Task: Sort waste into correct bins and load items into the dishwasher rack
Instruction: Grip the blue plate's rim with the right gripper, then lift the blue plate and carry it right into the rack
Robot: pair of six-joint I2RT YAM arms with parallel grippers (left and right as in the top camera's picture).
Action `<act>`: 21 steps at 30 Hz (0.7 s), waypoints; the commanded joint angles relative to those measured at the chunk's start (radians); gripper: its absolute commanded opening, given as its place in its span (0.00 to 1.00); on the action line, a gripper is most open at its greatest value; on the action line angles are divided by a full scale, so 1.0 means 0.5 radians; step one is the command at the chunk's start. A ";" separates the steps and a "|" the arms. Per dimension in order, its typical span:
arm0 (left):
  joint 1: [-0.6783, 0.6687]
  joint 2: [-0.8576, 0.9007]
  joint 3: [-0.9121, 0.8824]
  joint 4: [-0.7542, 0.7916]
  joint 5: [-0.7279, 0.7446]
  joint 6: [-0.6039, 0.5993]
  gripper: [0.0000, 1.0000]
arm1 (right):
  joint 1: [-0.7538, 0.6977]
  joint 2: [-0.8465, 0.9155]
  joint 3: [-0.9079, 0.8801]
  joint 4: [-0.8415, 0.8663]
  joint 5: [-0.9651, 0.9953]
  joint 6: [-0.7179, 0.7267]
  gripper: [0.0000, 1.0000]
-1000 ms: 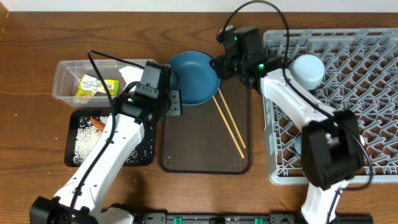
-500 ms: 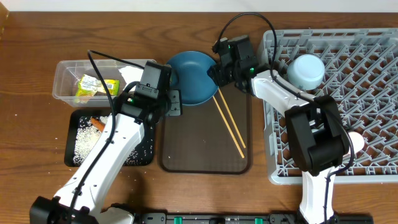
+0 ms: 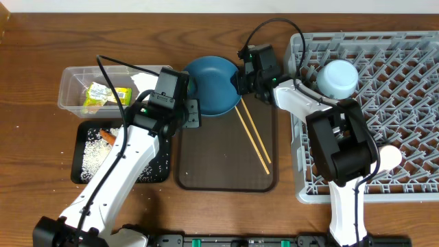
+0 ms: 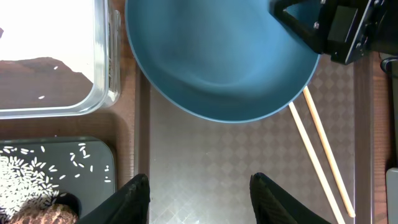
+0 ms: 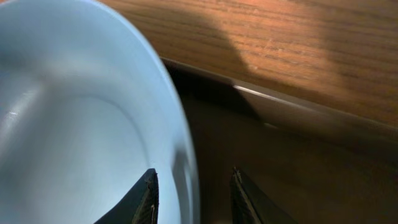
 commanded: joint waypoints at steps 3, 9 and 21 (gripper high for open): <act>0.005 0.005 0.021 -0.005 -0.026 0.020 0.53 | 0.006 0.011 0.004 -0.006 -0.056 0.074 0.21; 0.005 0.005 0.021 -0.005 -0.026 0.020 0.53 | 0.006 0.011 0.003 -0.010 -0.056 0.076 0.01; 0.005 0.005 0.021 -0.006 -0.025 0.020 0.53 | -0.060 -0.035 0.005 0.304 -0.340 0.243 0.01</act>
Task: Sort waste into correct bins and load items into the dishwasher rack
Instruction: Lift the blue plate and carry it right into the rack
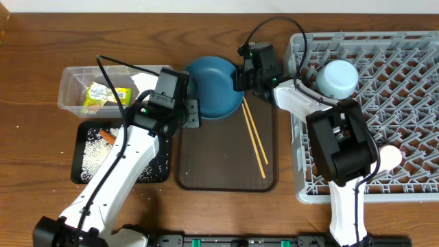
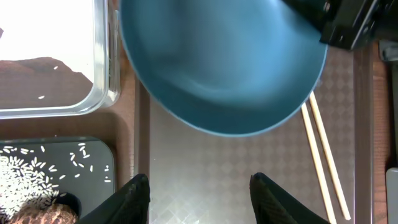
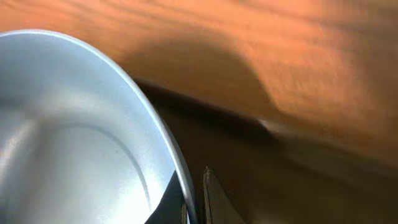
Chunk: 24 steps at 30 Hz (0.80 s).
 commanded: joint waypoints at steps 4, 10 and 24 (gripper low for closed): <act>0.005 0.005 0.021 -0.006 -0.026 0.020 0.53 | -0.114 -0.127 0.006 0.182 -0.288 0.236 0.01; 0.005 0.005 0.021 -0.006 -0.025 0.020 0.53 | -0.235 -0.349 0.006 0.053 -0.150 0.172 0.01; 0.005 0.005 0.021 -0.005 -0.025 0.019 0.53 | -0.788 -1.279 0.006 -1.247 1.126 -0.053 0.01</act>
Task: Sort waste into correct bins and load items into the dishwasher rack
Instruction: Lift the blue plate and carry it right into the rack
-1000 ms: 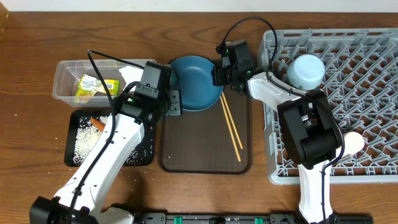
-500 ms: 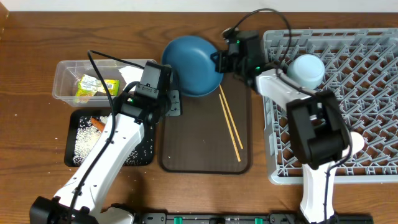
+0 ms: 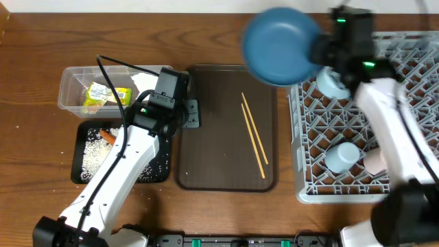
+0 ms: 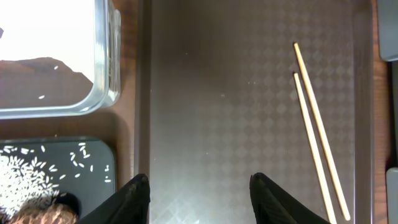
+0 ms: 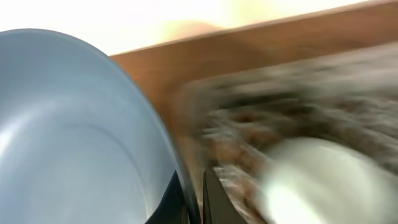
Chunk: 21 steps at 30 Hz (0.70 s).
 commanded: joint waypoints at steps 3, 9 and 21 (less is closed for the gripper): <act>0.005 0.005 0.021 -0.004 -0.026 0.020 0.53 | -0.357 -0.335 0.008 -0.373 0.676 -0.227 0.01; 0.005 0.005 0.021 -0.002 -0.026 0.020 0.53 | -0.752 -0.476 0.008 -0.439 0.892 -0.466 0.01; 0.005 0.005 0.021 -0.004 -0.025 0.019 0.53 | -0.912 -0.301 0.008 -0.153 1.729 -1.308 0.01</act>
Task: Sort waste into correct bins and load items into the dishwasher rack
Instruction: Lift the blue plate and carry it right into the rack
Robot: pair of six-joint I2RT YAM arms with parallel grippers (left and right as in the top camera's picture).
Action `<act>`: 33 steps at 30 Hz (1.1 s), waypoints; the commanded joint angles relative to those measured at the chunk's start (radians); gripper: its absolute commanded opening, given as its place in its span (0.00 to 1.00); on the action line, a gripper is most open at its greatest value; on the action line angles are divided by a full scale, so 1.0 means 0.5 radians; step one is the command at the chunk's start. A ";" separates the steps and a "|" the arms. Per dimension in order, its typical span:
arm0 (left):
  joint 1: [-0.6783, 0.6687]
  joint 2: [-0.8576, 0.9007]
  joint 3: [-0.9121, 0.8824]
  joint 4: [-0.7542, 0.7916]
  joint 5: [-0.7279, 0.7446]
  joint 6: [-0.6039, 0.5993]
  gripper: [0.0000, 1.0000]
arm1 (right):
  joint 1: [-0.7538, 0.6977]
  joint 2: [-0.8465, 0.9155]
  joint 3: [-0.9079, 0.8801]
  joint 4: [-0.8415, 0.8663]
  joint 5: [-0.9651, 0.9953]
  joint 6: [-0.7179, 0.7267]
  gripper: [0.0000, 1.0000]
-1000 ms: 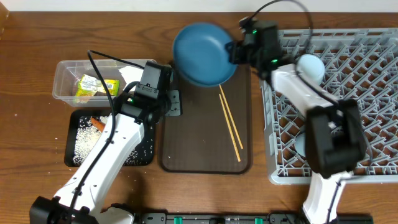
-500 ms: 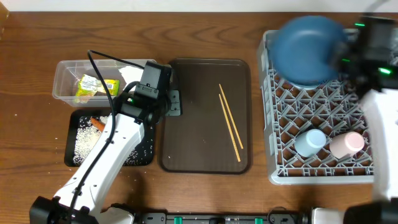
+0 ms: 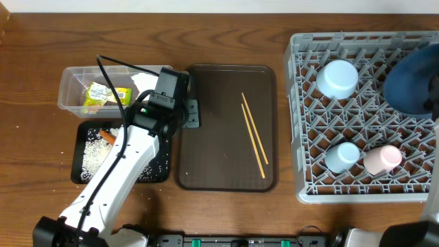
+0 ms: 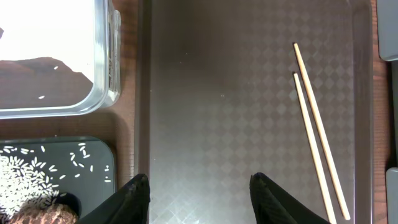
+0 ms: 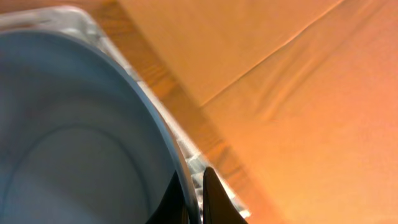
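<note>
The blue bowl (image 3: pixel 413 84) hangs over the right side of the grey dishwasher rack (image 3: pixel 312 185), its rim (image 5: pixel 168 149) pinched in my right gripper (image 5: pixel 194 199), which is shut on it. Two chopsticks (image 3: pixel 254 134) lie on the brown tray (image 3: pixel 206 175); the left wrist view shows the chopsticks (image 4: pixel 317 134) at the right. My left gripper (image 4: pixel 199 199) hovers open over the tray's left part with nothing in it. The right arm is mostly out of the overhead view.
A clear bin (image 3: pixel 72 86) with wrappers stands at the left, above a black tray (image 3: pixel 79 165) holding rice and scraps. In the rack sit a pale blue bowl (image 3: pixel 337 77), a pale blue cup (image 3: pixel 341 156) and a pink cup (image 3: pixel 381 159).
My right gripper has carried the blue bowl from above the rack's left edge to the rack's right side. The left arm and chopsticks are unchanged.
The blue bowl sat at the top of the brown tray with my right gripper open around its rim. The gripper then shut on the rim. After that the bowl was held above the rack's left edge, and now it is over the rack's right side.
</note>
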 commanded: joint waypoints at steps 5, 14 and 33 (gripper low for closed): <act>0.005 0.005 0.021 -0.006 -0.024 0.020 0.53 | -0.018 0.116 0.008 0.467 0.458 -1.095 0.01; 0.005 0.005 0.021 -0.006 -0.024 0.020 0.53 | 0.037 0.259 0.008 0.640 0.463 -1.921 0.01; 0.005 0.005 0.021 -0.020 -0.025 0.020 0.53 | 0.190 0.552 0.005 0.738 0.546 -2.215 0.01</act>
